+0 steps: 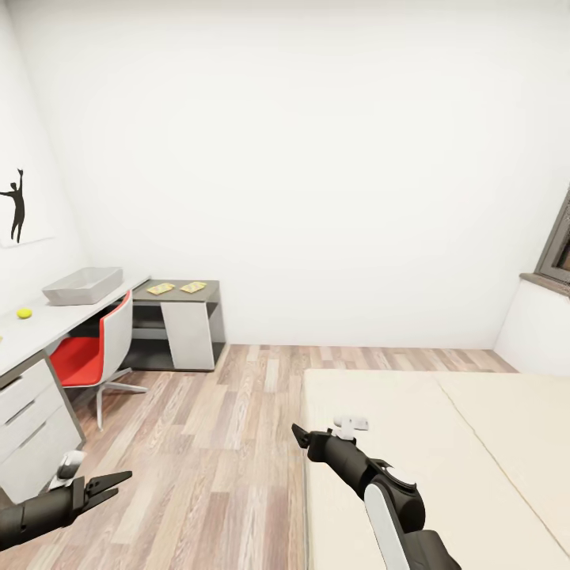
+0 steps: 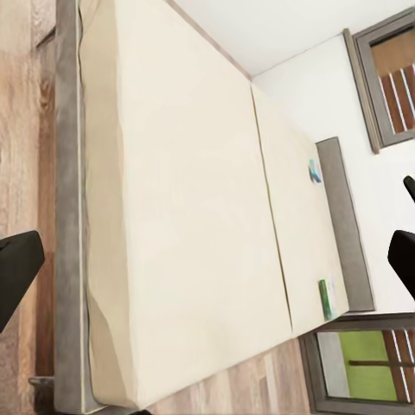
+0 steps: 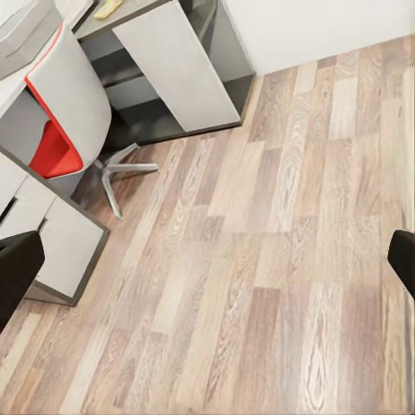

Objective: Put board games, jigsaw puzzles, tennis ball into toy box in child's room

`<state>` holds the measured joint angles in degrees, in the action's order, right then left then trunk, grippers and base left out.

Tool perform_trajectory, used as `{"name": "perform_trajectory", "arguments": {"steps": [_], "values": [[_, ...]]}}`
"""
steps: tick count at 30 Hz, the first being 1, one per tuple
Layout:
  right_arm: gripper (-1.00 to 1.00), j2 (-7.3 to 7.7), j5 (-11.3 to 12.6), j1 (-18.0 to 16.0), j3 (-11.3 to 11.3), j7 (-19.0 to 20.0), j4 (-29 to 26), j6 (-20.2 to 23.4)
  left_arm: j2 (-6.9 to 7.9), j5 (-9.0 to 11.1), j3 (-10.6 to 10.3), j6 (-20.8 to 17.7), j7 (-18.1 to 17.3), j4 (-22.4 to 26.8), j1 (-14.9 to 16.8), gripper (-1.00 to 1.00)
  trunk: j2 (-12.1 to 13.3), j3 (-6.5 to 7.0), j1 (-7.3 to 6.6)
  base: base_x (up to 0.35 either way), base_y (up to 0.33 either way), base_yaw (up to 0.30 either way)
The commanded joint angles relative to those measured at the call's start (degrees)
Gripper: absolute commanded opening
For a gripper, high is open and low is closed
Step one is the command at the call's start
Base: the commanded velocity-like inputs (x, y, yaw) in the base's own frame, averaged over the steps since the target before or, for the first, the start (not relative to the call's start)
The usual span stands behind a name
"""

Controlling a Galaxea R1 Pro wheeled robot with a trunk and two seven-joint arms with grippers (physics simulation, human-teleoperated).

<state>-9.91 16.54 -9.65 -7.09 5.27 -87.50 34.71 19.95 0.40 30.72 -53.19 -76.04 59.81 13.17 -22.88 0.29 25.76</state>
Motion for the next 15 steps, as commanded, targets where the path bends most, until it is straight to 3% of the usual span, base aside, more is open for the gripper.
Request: {"name": "perform_trajectory", "arguments": {"steps": [1, 15], "values": [[1.00, -0.02, -0.01, -0.01, 0.06, 0.17, -0.04, 0.27, 0.00, 0.03, 0.04, -0.60, -0.16, 0.02, 0.02, 1.00, -0.04, -0.02, 0.02, 0.000, -0.219, 0.000], [1.00, -0.02, -0.02, -0.01, 0.06, 0.17, -0.02, 0.27, 0.00, 0.03, 0.04, -0.60, -0.16, 0.04, 0.02, 1.00, -0.04, -0.02, 0.02, 0.000, -0.220, 0.000]]}}
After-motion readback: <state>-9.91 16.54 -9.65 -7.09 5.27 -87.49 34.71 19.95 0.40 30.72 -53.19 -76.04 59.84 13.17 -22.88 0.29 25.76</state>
